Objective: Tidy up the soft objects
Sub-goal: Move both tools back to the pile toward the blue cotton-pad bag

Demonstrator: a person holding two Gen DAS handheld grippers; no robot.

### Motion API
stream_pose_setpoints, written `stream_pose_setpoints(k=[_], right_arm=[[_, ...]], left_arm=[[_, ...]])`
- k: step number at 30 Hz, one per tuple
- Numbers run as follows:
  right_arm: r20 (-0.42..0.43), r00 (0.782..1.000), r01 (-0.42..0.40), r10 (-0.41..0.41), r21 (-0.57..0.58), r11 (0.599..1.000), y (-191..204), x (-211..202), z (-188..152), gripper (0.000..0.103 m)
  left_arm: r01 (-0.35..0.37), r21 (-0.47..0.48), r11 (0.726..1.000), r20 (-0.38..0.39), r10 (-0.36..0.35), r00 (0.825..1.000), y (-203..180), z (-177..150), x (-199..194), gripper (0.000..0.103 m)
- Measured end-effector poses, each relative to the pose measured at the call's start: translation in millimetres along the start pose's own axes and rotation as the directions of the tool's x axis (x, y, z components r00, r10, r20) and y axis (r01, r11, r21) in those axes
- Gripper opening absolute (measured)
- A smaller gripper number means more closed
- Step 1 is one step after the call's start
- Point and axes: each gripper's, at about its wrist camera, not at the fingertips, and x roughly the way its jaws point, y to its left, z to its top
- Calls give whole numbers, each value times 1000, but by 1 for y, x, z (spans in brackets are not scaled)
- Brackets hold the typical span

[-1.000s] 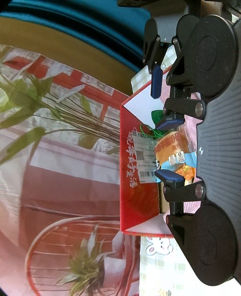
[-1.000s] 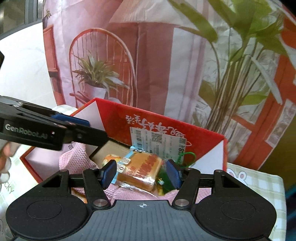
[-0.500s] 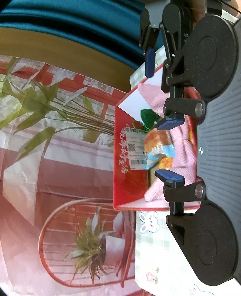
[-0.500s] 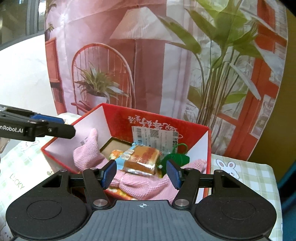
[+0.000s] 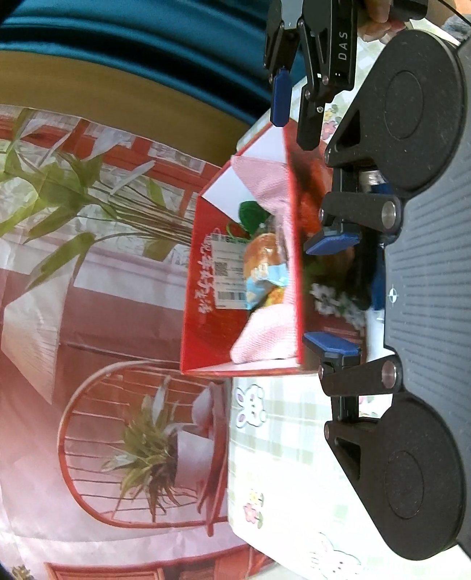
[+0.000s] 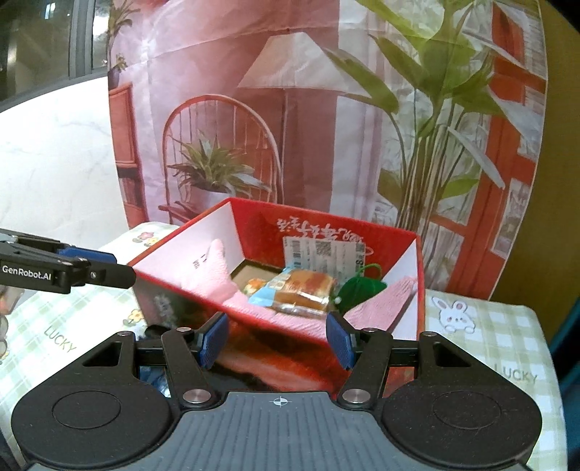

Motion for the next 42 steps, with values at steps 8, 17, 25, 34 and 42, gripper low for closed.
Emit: stream_pose_setpoints(k=[8, 17, 25, 34, 42], right_arm=[[-20, 1000, -11, 11, -7, 1000, 15, -7, -23, 56], [-37, 999, -11, 12, 19, 1000, 19, -14, -42, 56], [-71, 997, -10, 13, 36, 999, 19, -14, -58, 56], [-99, 995, -16, 21, 53, 998, 22, -14, -73, 56], [-120, 992, -21, 29, 62, 998, 24, -13, -82, 56]], left_arm=[[-16, -23, 1000, -9, 16, 1000, 2, -24, -12, 50], [-17, -40, 999, -32, 16, 999, 2, -43, -18, 50], [-17, -52, 999, -53, 14, 999, 3, -54, -19, 50], [-17, -54, 998, -81, 13, 997, 2, -66, -21, 50], [-14, -59, 998, -99, 8, 995, 2, -75, -21, 50]])
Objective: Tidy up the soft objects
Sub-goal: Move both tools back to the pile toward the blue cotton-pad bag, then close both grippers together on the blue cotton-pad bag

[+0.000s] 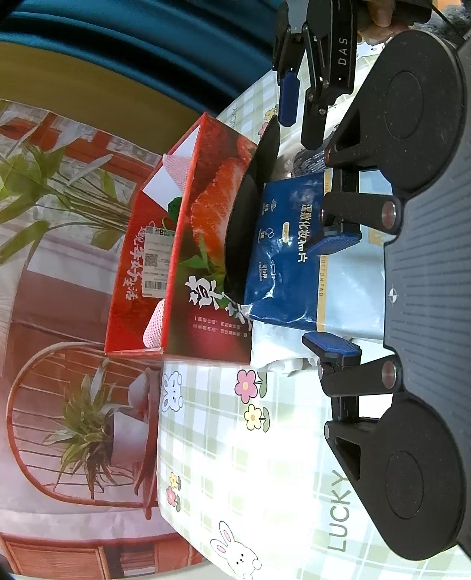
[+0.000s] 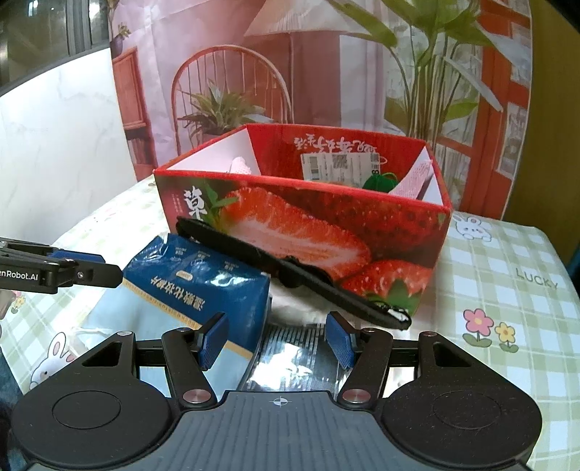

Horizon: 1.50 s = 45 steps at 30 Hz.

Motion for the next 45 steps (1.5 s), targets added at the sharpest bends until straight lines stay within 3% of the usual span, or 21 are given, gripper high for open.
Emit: stream_pose_setpoints(k=[22, 32, 45], right_arm=[[-63, 998, -10, 12, 36, 999, 0, 0, -26, 56], [-82, 995, -57, 56, -14, 998, 13, 20, -16, 56], [-118, 988, -97, 96, -2, 995, 12, 42, -12, 54]], left_arm=[[25, -11, 1000, -67, -26, 997, -1, -19, 3, 50], [6, 8, 1000, -62, -6, 998, 6, 2, 29, 49], [130, 2, 991, -118, -129, 985, -9, -5, 49, 45]])
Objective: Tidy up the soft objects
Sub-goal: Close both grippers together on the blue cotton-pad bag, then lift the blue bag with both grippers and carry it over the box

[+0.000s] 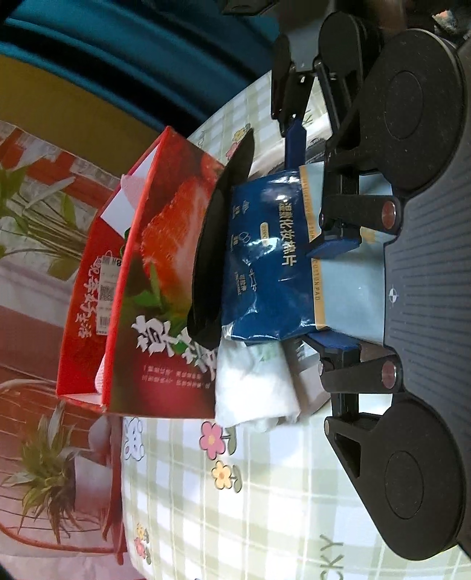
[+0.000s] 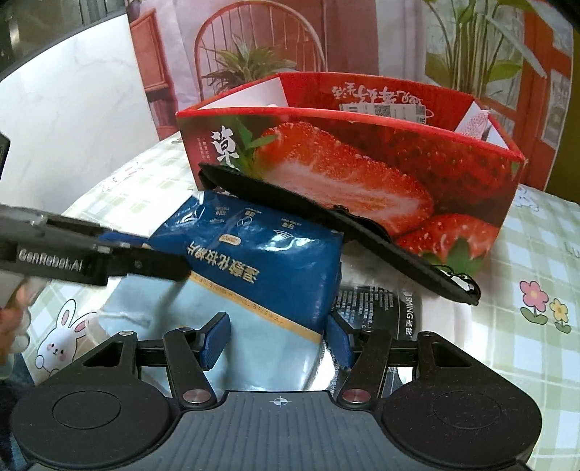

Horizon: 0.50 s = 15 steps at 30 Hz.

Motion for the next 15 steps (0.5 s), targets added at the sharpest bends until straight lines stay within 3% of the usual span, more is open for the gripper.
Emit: stream_pose_setpoints(k=[15], right_arm=[[4, 1000, -19, 19, 3, 1000, -4, 2, 2, 51]], left_arm=[[8, -29, 1000, -3, -8, 1000, 5, 0, 3, 45]])
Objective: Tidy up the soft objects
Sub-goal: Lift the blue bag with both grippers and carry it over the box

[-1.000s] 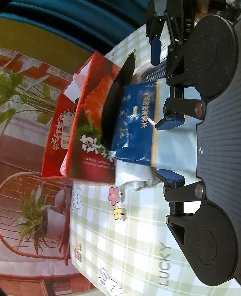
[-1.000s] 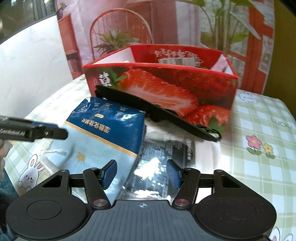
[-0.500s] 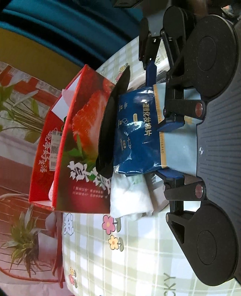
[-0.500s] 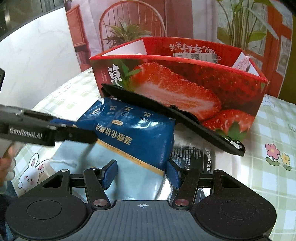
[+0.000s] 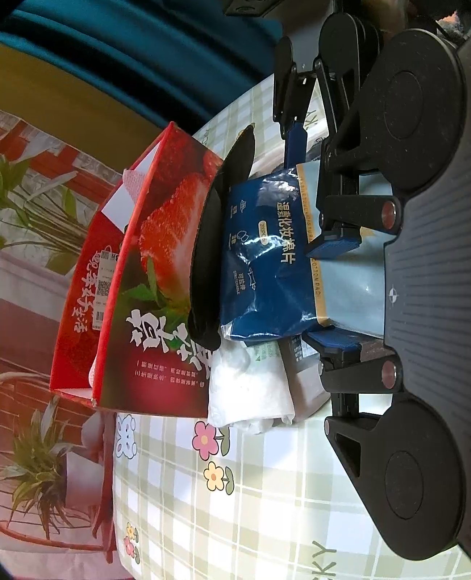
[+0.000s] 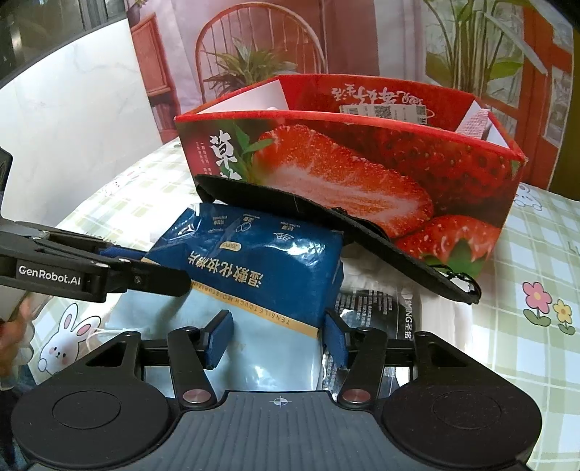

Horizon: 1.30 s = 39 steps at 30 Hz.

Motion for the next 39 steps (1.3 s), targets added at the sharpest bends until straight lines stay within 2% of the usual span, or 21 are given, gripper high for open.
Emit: stream_pose_setpoints(k=[6, 19, 39], right_arm=[[15, 1000, -6, 6, -17, 1000, 5, -7, 3, 45], [121, 993, -4, 8, -32, 999, 10, -42, 18, 44], [267, 963, 54, -27, -95, 994, 2, -77, 76, 44]], left_arm=[[35, 1, 999, 33, -35, 999, -4, 3, -12, 45], [84, 25, 996, 141, -86, 986, -17, 15, -47, 45], [144, 87, 986, 250, -162, 955, -35, 77, -70, 45]])
